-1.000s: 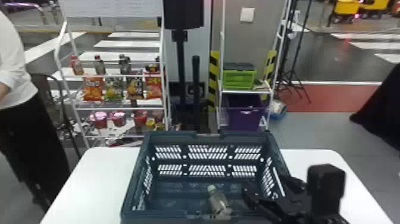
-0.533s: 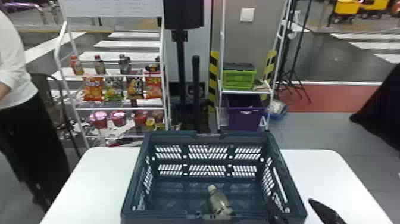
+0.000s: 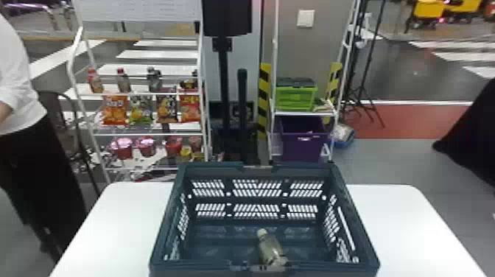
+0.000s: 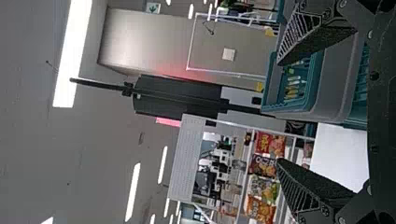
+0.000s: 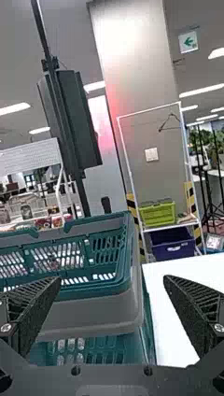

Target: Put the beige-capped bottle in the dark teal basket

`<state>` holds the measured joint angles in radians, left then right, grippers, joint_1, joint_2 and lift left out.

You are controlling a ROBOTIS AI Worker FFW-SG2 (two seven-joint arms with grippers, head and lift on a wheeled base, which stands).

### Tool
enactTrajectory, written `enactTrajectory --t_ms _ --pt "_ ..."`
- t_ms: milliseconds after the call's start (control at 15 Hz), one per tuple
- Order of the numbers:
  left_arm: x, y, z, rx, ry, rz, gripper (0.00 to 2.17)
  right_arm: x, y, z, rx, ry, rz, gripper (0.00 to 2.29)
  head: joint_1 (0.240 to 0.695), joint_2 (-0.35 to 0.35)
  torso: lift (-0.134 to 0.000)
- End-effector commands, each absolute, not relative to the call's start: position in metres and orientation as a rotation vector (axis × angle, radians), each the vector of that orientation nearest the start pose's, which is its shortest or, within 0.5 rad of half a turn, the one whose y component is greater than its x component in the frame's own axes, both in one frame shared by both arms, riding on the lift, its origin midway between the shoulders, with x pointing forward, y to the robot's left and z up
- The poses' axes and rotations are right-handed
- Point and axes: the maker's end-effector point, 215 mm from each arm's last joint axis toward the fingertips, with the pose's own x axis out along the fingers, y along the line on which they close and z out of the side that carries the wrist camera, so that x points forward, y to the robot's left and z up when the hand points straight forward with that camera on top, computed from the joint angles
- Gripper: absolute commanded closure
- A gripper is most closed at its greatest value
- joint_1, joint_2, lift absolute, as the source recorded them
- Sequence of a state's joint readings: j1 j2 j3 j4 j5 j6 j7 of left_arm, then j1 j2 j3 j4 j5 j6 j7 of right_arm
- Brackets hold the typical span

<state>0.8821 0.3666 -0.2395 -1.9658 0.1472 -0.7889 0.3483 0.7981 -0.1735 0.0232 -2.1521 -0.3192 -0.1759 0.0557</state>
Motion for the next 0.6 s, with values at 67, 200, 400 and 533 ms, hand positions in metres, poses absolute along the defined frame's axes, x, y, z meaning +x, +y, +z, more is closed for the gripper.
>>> enactTrajectory --t_ms 67,200,400,533 --pt "0.2766 0.2229 -0.3095 -0.168 -0.203 -0.003 0.16 0.3416 -0.2229 -0.3459 0.205 0.041 0.122 0.08 0.499 0.000 0.000" --pt "0.2754 0.2213 -0.3090 -0.162 -0.204 -0.007 0.16 0.3381 -0.2230 -0.3436 0.203 0.032 0.125 0.08 0.499 0.000 0.000" --pt "0.2752 0.2210 -0.3096 -0.160 -0.203 -0.008 0.16 0.3354 -0.2215 -0.3396 0.189 0.024 0.127 0.08 0.499 0.000 0.000" --pt "0.2751 0.2211 -0.3103 -0.159 -0.201 -0.008 0.16 0.3351 -0.2204 -0.3385 0.177 0.022 0.131 0.08 0.499 0.000 0.000"
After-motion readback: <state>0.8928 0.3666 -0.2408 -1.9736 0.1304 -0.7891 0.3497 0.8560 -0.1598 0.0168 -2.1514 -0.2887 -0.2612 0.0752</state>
